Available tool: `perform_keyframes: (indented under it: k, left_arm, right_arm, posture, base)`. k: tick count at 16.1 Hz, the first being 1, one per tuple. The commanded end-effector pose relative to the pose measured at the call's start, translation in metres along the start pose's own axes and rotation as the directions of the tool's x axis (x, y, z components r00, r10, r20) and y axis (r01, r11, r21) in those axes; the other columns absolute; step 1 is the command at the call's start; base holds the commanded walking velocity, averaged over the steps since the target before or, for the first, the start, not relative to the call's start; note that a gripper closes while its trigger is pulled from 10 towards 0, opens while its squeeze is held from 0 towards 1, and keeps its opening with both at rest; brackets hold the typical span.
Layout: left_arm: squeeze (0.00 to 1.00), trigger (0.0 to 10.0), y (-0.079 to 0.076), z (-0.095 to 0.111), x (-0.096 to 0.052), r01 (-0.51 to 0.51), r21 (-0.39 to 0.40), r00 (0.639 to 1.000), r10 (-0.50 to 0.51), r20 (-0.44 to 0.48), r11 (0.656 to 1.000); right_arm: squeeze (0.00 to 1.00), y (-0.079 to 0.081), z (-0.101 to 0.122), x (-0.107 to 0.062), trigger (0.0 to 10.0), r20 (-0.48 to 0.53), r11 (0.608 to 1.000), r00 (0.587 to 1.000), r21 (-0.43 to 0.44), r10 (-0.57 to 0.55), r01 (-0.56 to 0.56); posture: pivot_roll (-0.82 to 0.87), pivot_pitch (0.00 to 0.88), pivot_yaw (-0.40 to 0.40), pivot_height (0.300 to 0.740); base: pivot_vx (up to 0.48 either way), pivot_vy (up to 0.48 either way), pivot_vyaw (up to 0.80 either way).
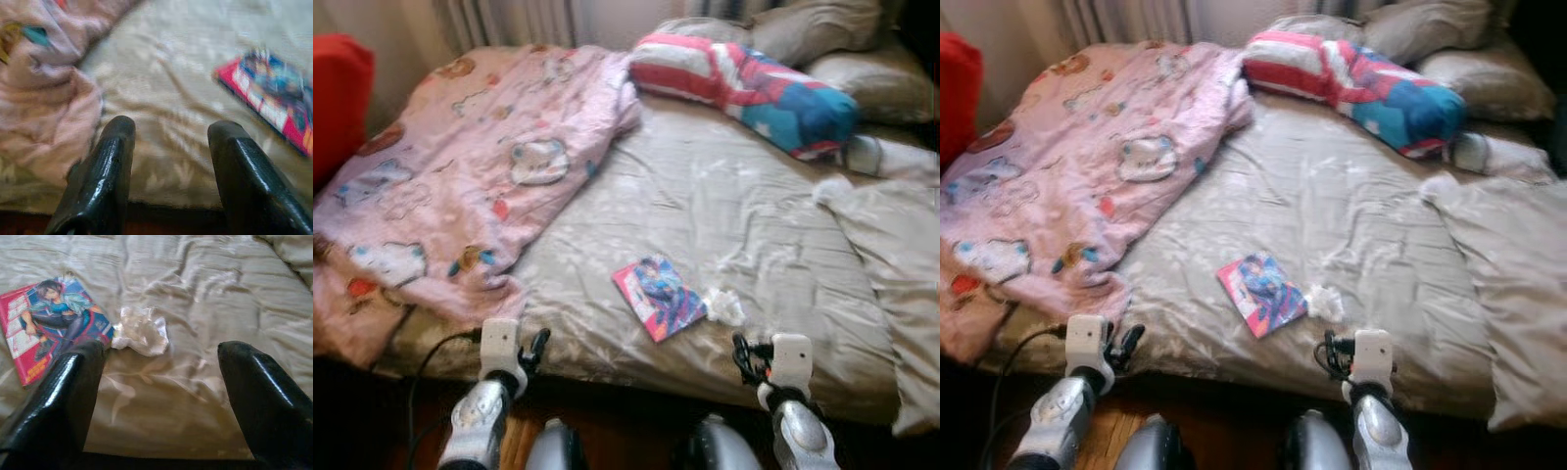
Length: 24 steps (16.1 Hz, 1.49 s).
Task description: Clean up the room
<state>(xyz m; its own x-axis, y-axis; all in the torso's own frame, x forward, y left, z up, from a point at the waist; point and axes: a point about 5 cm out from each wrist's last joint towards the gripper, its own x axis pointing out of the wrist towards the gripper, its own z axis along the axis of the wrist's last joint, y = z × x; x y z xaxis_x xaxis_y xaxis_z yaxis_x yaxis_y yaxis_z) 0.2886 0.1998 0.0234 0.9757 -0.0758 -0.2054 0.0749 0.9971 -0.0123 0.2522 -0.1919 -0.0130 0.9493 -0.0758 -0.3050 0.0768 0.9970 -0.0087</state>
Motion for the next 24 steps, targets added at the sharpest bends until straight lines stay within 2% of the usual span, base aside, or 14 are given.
perform_keyframes:
  k: [1,9,13,18,24]
  left_arm:
    - [0.0,10.0,0.0049,-0.0104,-0.0066,-0.019,-0.01,0.999,0.019,-0.044,1.0]
    - [0.0,10.0,0.0046,-0.0103,-0.0069,-0.02,-0.014,0.999,0.02,-0.046,1.0]
    - [0.0,10.0,0.0035,-0.0098,-0.0061,-0.015,-0.009,0.999,0.015,-0.046,1.0]
    - [0.0,10.0,0.0055,-0.0088,-0.0059,-0.014,-0.003,0.999,0.014,-0.043,1.0]
    - [0.0,10.0,0.0041,-0.0085,-0.0054,-0.011,-0.004,0.999,0.011,-0.042,1.0]
  right_arm:
    - [0.0,0.0041,0.0018,0.002,10.0,-0.001,1.0,1.0,0.001,0.022,-0.022]
    - [0.0,0.0063,0.0027,0.0024,10.0,0.009,0.999,0.999,0.009,0.043,-0.043]
    - [0.0,0.0069,0.0046,0.0026,10.0,0.021,0.998,0.998,-0.03,0.058,-0.057]
    - [0.0,0.0073,0.0046,0.0041,10.0,0.016,0.999,0.999,0.014,0.039,-0.039]
    - [0.0,0.0049,0.0076,0.0041,10.0,0.042,0.999,0.999,0.021,0.027,-0.028]
  posture:
    - [-0.06,0.156,0.016,0.646]
    - [-0.06,0.162,0.018,0.646]
    - [-0.06,0.15,0.02,0.646]
    - [-0.05,0.137,0.021,0.646]
    - [-0.05,0.151,0.019,0.646]
  base:
    - [0.0,0.0,0.0]
    - [0.155,0.0,0.0]
    - [0.272,0.0,0.0]
    - [0.292,0.0,0.0]
    - [0.338,0.0,0.0]
